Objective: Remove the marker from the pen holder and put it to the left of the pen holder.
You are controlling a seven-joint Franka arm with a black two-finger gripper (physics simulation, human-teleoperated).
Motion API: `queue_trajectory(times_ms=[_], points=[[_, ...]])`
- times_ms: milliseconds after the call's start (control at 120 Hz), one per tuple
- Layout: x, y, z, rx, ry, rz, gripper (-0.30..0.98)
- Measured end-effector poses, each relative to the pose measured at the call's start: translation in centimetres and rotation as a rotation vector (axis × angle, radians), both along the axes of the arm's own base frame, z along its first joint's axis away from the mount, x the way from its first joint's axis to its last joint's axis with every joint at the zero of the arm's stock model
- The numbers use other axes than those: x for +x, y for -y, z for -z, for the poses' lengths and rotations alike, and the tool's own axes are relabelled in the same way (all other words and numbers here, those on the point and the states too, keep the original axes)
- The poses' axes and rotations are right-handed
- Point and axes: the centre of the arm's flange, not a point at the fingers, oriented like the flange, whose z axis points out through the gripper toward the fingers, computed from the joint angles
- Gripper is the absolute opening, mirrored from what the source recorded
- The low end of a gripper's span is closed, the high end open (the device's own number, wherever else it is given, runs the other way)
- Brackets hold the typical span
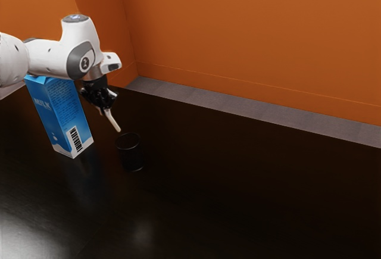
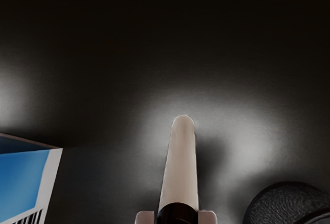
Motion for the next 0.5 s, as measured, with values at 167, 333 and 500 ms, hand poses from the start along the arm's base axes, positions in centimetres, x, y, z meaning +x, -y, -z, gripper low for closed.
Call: queue_trajectory(times_ms=[167, 333, 500], points=[[1.3, -1.0, 0.8, 0.016, 0.024, 0.000, -0.10], [2.4, -2.6, 2.2, 0.030, 0.035, -0.001, -0.10], [2.9, -3.2, 4.1, 0.022, 0.029, -0.001, -0.10]])
